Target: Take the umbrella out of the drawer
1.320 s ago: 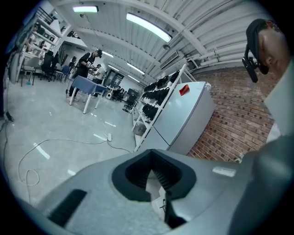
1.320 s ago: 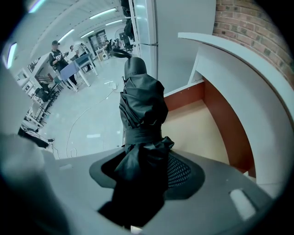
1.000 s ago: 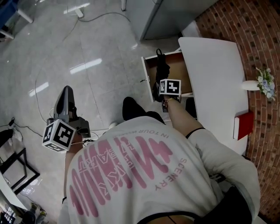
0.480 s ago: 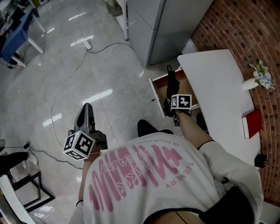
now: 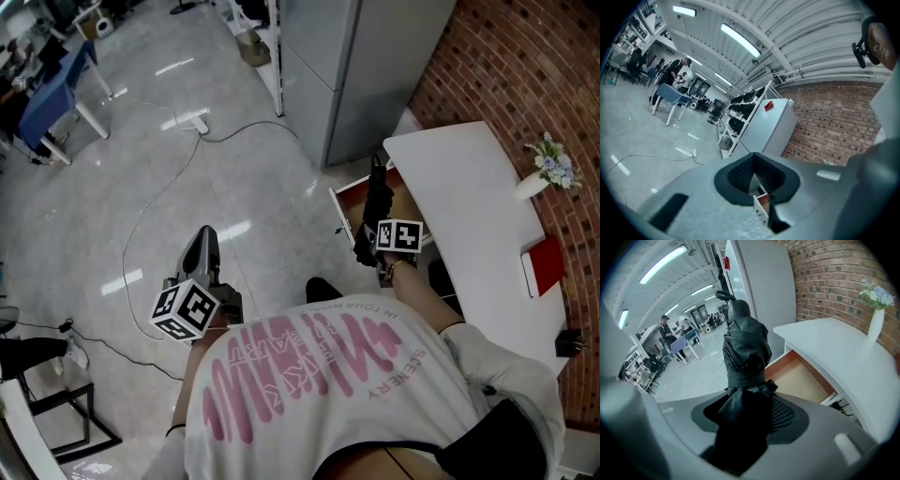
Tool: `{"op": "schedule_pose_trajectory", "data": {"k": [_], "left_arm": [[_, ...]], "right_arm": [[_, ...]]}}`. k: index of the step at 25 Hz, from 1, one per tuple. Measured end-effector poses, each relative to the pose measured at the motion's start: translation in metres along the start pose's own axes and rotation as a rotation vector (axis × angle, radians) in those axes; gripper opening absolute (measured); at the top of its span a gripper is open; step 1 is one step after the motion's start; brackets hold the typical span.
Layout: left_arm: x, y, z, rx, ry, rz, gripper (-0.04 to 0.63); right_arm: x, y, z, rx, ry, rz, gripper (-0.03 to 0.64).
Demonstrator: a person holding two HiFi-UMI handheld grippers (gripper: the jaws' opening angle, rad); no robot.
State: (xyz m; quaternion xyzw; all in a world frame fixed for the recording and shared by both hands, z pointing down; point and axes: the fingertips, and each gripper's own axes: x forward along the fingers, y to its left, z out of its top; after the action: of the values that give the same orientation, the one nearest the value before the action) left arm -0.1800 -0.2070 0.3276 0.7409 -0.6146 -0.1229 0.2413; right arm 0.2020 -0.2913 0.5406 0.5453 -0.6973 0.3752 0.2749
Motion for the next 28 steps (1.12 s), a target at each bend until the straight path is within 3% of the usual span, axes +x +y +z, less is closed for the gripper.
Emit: {"op": "schedule_pose_trajectory", "data": {"k": [16, 28], "left_arm": [[-0.05, 0.009, 0.006, 0.03, 0.01, -0.01, 0.002], [-0.078, 0.015, 0.003, 0.026, 0.002, -0.007, 0.002]], "right_arm": [[-0.031, 0.082, -0.012, 0.127, -0.083, 0.183, 0.25], [-0.061, 0.181, -0.017, 0.047, -0.112, 0.397, 0.25]]}}
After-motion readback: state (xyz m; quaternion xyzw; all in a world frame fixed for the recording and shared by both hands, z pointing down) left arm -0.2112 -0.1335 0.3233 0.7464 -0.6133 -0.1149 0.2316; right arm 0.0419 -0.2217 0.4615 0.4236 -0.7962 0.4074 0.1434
